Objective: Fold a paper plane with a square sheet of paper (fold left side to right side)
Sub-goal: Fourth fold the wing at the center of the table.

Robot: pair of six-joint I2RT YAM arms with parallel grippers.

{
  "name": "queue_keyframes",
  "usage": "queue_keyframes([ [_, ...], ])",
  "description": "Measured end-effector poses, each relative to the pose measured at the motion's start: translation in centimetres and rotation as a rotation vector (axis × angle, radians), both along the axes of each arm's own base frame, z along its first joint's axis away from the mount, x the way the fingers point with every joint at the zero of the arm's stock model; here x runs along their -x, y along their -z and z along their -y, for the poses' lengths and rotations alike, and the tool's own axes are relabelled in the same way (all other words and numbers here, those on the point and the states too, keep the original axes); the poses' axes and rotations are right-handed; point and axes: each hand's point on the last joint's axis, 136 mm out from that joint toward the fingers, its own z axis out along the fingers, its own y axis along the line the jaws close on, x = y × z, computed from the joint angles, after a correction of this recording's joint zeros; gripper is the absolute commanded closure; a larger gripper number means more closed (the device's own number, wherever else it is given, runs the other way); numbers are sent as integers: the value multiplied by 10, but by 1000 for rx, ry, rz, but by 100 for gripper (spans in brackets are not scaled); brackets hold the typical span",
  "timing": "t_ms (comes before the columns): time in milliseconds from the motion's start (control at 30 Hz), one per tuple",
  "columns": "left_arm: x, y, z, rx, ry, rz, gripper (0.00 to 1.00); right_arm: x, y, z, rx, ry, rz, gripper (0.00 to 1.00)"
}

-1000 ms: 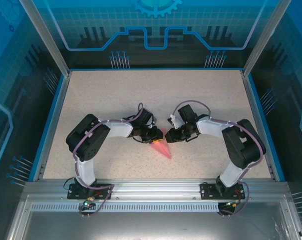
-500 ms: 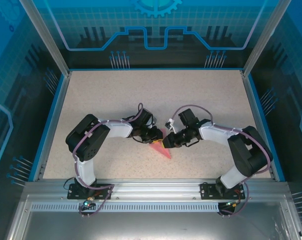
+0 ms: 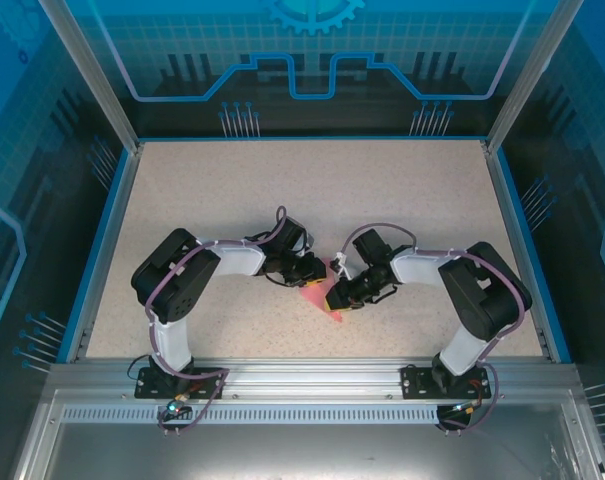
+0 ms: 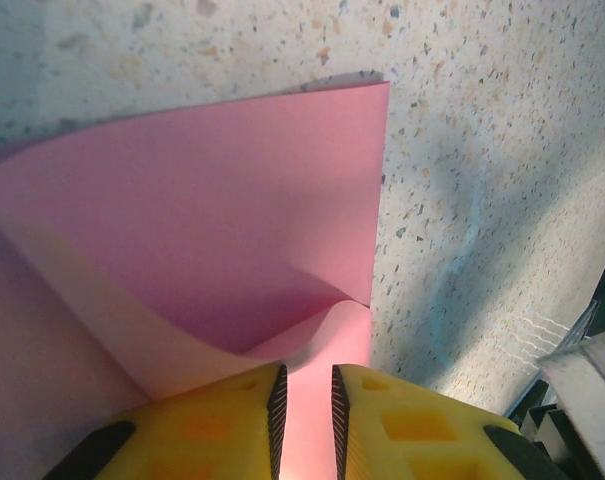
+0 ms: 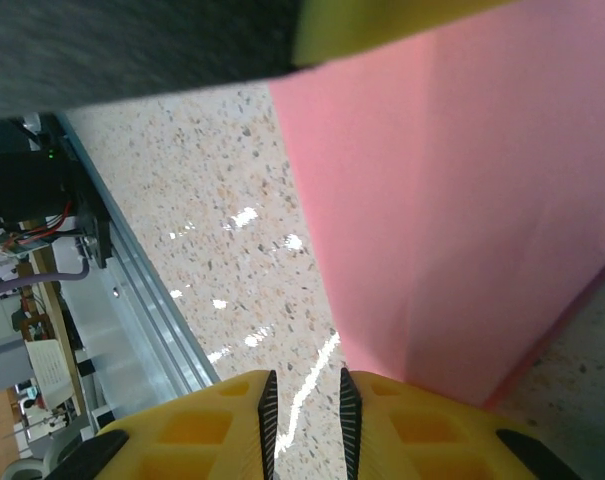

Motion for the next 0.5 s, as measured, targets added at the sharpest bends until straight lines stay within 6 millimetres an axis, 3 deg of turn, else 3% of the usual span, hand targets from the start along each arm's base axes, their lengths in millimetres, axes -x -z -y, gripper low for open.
queue_keyframes([
  [500,0,0,0,0,0,0,77,8,12,7,85,-30,16,75],
])
